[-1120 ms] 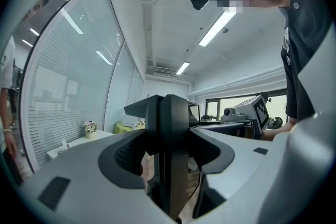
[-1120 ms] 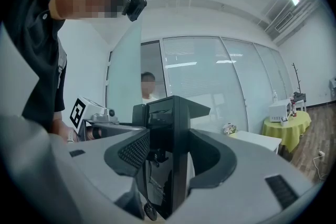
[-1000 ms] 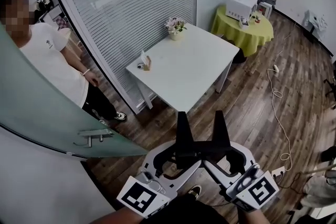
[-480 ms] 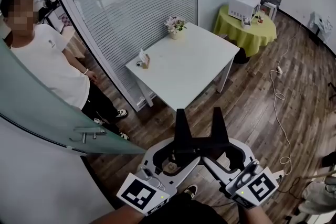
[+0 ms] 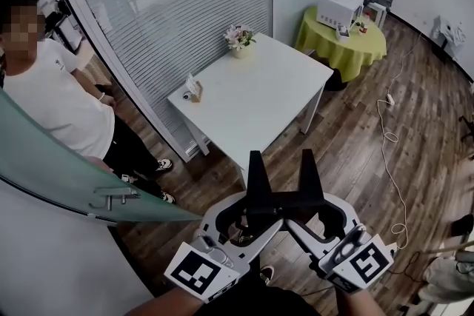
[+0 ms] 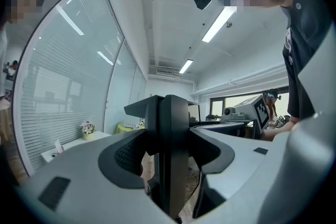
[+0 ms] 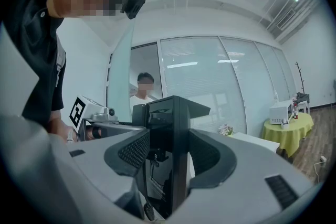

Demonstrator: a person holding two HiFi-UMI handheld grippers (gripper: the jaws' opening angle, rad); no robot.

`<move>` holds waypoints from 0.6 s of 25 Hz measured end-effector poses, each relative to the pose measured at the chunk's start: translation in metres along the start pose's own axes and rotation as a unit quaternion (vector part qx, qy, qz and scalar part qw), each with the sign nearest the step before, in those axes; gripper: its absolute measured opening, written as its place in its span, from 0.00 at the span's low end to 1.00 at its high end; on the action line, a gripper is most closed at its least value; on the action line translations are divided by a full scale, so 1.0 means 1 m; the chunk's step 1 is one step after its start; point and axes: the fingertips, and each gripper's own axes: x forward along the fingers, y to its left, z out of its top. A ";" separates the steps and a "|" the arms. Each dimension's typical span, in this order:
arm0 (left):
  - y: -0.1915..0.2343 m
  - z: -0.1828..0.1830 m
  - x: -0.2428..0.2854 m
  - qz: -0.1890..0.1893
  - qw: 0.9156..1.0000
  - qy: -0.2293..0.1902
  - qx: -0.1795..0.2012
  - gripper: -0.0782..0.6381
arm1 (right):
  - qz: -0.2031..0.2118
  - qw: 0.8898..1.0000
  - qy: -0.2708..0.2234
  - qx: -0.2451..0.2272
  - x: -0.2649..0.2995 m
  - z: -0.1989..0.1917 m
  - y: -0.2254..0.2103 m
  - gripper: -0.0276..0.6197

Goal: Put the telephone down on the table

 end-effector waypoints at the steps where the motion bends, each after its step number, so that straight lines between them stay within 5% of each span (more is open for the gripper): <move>1: 0.005 0.001 0.006 -0.002 1.000 -0.001 -0.001 0.46 | -0.003 1.000 0.001 -0.002 0.004 0.001 -0.006 0.43; 15: 0.108 0.024 0.077 -0.031 1.000 -0.004 0.000 0.46 | -0.035 0.999 0.005 -0.005 0.095 0.018 -0.089 0.43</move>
